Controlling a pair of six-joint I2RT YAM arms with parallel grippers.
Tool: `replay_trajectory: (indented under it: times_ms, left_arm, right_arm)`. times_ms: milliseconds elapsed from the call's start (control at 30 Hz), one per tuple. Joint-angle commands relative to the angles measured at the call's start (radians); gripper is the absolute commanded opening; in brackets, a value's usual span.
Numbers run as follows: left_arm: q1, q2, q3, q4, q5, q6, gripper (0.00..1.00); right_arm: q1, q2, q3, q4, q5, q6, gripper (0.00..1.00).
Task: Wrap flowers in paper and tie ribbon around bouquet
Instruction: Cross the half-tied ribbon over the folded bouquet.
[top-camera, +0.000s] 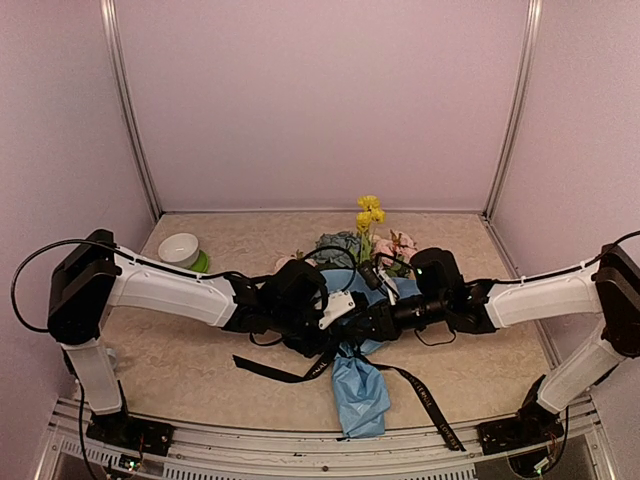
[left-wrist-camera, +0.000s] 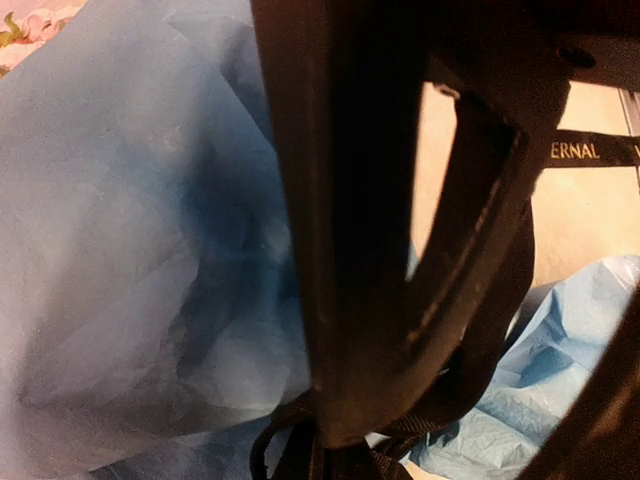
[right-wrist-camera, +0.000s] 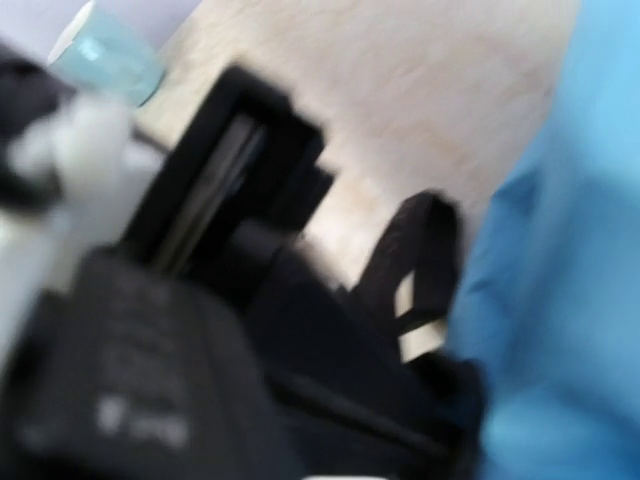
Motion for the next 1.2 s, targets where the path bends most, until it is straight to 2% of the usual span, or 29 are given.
replay_trajectory:
  times_ms: [0, 167, 367, 633, 800, 1000, 1167]
  left_arm:
    - [0.008, 0.0, 0.013, -0.048, -0.034, -0.031, 0.05]
    - [0.007, 0.004, 0.015, -0.05, -0.02, -0.043, 0.07]
    - [0.007, 0.005, 0.018, -0.051, 0.0, -0.043, 0.09]
    - [0.007, -0.015, -0.012, -0.044, 0.019, -0.035, 0.13]
    - [0.008, -0.015, -0.014, -0.047, 0.031, -0.032, 0.13]
    - [0.018, -0.027, -0.023, -0.051, 0.025, -0.028, 0.17]
    - [0.034, -0.047, -0.046, -0.032, 0.008, -0.047, 0.19]
  right_arm:
    - [-0.051, -0.044, 0.054, -0.125, 0.053, -0.059, 0.26]
    - [-0.078, -0.019, 0.052, -0.117, 0.05, -0.046, 0.15]
    - [-0.075, 0.12, 0.121, -0.136, 0.008, -0.047, 0.02]
    - [-0.05, 0.193, 0.153, -0.131, -0.124, -0.103, 0.01]
    - [-0.037, 0.214, 0.137, -0.031, -0.256, -0.083, 0.02]
    - [-0.032, 0.225, 0.127, 0.016, -0.321, -0.066, 0.03]
    - [-0.031, 0.215, 0.124, -0.014, -0.28, -0.078, 0.02]
